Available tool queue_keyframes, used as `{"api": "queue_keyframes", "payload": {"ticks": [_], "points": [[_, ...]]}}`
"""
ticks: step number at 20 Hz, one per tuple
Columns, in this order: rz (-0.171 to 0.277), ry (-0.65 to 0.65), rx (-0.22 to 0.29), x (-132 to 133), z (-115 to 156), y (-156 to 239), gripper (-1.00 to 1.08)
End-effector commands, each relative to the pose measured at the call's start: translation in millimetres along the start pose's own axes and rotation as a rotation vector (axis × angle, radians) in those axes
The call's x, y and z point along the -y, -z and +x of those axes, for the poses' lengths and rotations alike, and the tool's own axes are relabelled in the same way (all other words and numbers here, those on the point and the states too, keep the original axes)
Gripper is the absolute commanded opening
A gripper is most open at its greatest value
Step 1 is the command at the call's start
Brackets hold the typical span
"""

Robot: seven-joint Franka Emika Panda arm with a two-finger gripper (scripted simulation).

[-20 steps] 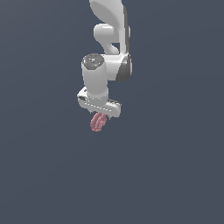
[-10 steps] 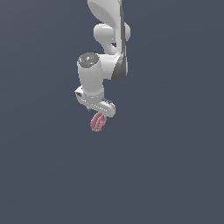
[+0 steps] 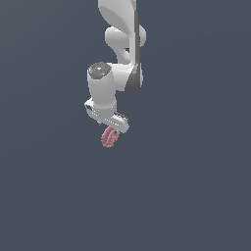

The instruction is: Pick up the object and move it to a goal position.

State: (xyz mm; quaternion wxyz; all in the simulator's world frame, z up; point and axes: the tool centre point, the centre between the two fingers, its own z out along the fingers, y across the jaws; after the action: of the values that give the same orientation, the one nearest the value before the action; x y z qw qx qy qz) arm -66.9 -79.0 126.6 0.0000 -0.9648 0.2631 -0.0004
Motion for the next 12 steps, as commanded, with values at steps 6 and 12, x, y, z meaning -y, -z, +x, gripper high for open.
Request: {"api": "queue_keyframes", "payload": {"ticks": [6,12], "points": [[-0.001,-0.004,0.001,-1,-1,-33,1.00],[0.000,-0.005,0.001,-1,0,-40,-1.00]]}}
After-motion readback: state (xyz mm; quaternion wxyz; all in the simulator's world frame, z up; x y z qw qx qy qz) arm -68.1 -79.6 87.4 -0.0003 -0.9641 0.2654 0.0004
